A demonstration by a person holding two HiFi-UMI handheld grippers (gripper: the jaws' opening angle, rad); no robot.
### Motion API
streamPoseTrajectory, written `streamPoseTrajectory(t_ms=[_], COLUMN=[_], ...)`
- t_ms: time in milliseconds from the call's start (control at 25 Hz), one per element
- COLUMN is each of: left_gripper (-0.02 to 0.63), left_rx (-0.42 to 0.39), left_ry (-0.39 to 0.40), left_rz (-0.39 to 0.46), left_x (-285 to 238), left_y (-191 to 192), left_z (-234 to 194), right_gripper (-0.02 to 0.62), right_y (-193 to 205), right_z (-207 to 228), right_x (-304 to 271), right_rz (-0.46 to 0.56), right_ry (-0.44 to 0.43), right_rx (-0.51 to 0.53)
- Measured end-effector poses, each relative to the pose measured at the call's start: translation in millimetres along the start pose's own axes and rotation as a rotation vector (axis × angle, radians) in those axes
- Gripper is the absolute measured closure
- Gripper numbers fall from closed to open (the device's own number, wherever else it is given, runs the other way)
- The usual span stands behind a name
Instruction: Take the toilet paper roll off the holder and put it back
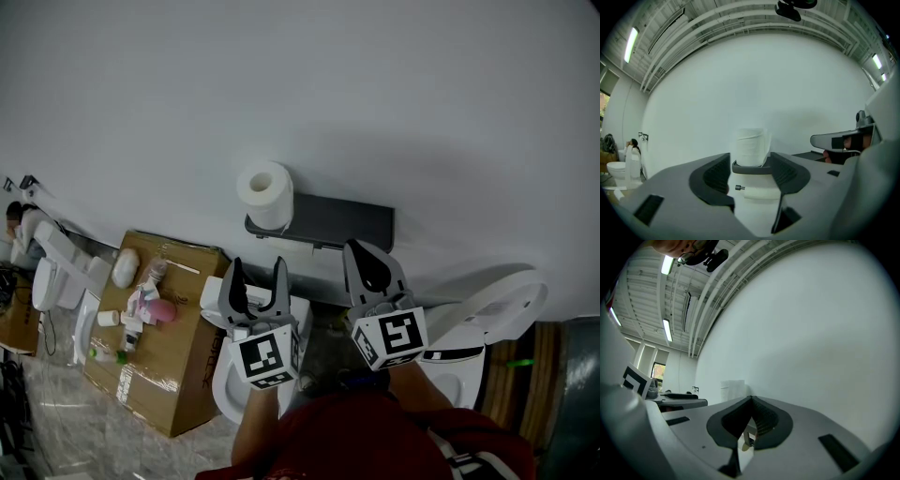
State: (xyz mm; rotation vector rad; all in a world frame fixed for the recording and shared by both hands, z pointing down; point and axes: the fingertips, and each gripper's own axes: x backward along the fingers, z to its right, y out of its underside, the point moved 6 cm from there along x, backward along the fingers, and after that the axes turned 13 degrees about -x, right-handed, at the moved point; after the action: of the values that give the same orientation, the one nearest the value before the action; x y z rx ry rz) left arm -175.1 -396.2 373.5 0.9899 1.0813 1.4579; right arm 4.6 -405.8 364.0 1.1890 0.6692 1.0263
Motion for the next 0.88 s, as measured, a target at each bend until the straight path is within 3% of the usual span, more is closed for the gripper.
streamPoseTrajectory(t_ms=[80, 120, 880], left_gripper=[0.506, 0.589, 0.591], left_rx=[0.007, 0.011, 0.009], left_ry=[-0.025, -0.028, -0.014], left_rz=[0.005, 0.006, 0.002], left_x=[3.1, 4.2, 4.3], left_y=[-1.5, -2.5, -4.7], left_z=[-3.2, -4.2, 2.3], right_gripper=[0.588, 0.588, 0.589], right_y=[-0.7, -1.1, -2.9], right_z=[-0.9, -1.4, -3.5], right_x=[1.2, 1.7, 2.4], right_rz=[0.001, 0.001, -0.016], right_ry=[-0.001, -0.002, -0.046], right_rx=[-0.001, 0.0, 0.062])
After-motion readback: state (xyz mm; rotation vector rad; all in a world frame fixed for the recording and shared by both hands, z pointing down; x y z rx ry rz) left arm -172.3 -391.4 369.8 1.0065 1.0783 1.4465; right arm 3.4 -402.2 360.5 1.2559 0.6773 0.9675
